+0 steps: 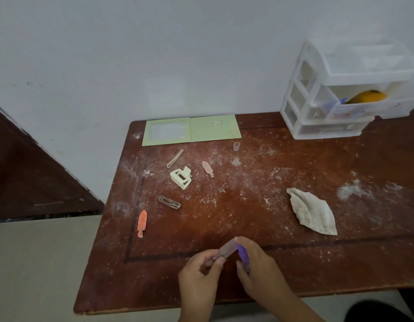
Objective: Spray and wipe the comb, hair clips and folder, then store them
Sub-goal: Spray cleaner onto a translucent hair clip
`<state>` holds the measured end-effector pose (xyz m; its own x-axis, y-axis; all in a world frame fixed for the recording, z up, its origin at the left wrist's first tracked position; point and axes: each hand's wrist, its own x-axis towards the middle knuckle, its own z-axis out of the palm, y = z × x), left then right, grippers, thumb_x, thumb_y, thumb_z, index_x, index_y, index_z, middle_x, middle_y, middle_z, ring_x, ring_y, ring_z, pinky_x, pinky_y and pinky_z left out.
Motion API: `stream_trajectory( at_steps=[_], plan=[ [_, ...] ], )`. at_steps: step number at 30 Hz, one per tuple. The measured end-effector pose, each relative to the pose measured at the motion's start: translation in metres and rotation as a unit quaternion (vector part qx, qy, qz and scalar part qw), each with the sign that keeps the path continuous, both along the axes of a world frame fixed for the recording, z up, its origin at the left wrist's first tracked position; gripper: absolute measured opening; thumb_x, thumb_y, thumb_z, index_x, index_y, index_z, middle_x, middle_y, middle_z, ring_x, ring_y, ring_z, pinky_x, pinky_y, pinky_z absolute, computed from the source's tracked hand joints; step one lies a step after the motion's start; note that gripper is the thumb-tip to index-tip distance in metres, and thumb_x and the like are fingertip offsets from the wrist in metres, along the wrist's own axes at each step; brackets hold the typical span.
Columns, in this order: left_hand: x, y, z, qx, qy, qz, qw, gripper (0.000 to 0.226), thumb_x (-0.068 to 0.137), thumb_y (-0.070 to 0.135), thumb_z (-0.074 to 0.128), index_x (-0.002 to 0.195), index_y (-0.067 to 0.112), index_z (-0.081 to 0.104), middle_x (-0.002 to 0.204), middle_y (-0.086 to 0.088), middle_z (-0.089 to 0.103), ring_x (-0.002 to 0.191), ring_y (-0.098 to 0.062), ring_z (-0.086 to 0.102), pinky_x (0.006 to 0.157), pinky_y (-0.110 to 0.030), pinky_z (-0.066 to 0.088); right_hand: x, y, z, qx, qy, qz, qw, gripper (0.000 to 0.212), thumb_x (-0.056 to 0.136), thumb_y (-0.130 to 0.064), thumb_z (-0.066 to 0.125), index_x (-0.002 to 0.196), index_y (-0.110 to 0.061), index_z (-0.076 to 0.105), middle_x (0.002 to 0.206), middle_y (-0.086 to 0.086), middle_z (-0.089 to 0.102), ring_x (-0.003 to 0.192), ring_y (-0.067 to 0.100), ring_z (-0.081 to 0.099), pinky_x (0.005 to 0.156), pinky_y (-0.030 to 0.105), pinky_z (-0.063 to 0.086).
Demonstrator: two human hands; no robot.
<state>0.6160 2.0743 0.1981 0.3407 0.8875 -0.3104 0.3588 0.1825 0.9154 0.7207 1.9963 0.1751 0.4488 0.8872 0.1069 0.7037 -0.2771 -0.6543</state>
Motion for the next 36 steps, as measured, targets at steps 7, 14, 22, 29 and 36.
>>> stream_trajectory(
  at_steps=[7,14,22,29,36],
  plan=[
    [0.000,0.000,-0.002,0.023,-0.007,0.008,1.000,0.040,0.072,0.000,0.071,0.062,0.037,0.061,0.074,0.001,0.068,0.073,-0.013,0.064,0.061,0.000,0.045,0.008,-0.001,-0.006,-0.014,0.039,-0.042,0.998,0.047,0.076,-0.009,0.061,0.121,-0.012,0.049,0.113,0.000,0.060,0.102,0.000,0.051,0.079,-0.008,0.025],
    [0.003,0.002,-0.007,-0.073,-0.055,0.033,0.995,0.033,0.073,-0.008,0.067,0.066,0.025,0.064,0.074,-0.002,0.069,0.071,-0.015,0.062,0.061,-0.011,0.051,0.009,-0.004,0.001,0.049,0.071,-0.065,0.994,0.049,0.077,-0.015,0.065,0.112,-0.042,0.042,0.112,-0.031,0.034,0.103,-0.035,0.029,0.083,-0.012,0.021],
    [0.014,0.008,-0.010,-0.240,-0.093,0.075,0.963,0.017,0.076,-0.009,0.064,0.072,0.008,0.066,0.075,-0.013,0.066,0.070,-0.022,0.060,0.044,-0.008,0.049,0.050,-0.032,0.022,0.064,0.171,-0.134,0.974,0.062,0.079,-0.033,0.059,0.117,-0.064,0.021,0.115,-0.007,0.050,0.088,-0.002,0.048,0.072,0.008,0.043],
    [0.051,0.008,0.006,-0.298,-0.131,0.041,0.944,0.012,0.081,-0.013,0.054,0.076,-0.003,0.056,0.076,-0.017,0.063,0.074,-0.021,0.061,0.051,-0.012,0.053,0.140,-0.068,0.050,0.122,0.014,-0.366,0.922,0.062,0.077,-0.011,0.069,0.132,-0.010,0.041,0.115,0.018,0.056,0.104,0.033,0.053,0.080,0.028,0.040],
    [0.085,-0.008,0.017,-0.311,-0.082,-0.003,0.947,0.011,0.085,-0.006,0.054,0.081,0.003,0.056,0.080,-0.013,0.063,0.072,-0.019,0.061,0.049,-0.017,0.055,0.203,-0.091,0.042,0.169,0.087,-0.476,0.859,0.041,0.083,-0.002,0.060,0.119,0.003,0.040,0.100,0.016,0.052,0.087,0.023,0.049,0.070,0.020,0.032]
  ],
)
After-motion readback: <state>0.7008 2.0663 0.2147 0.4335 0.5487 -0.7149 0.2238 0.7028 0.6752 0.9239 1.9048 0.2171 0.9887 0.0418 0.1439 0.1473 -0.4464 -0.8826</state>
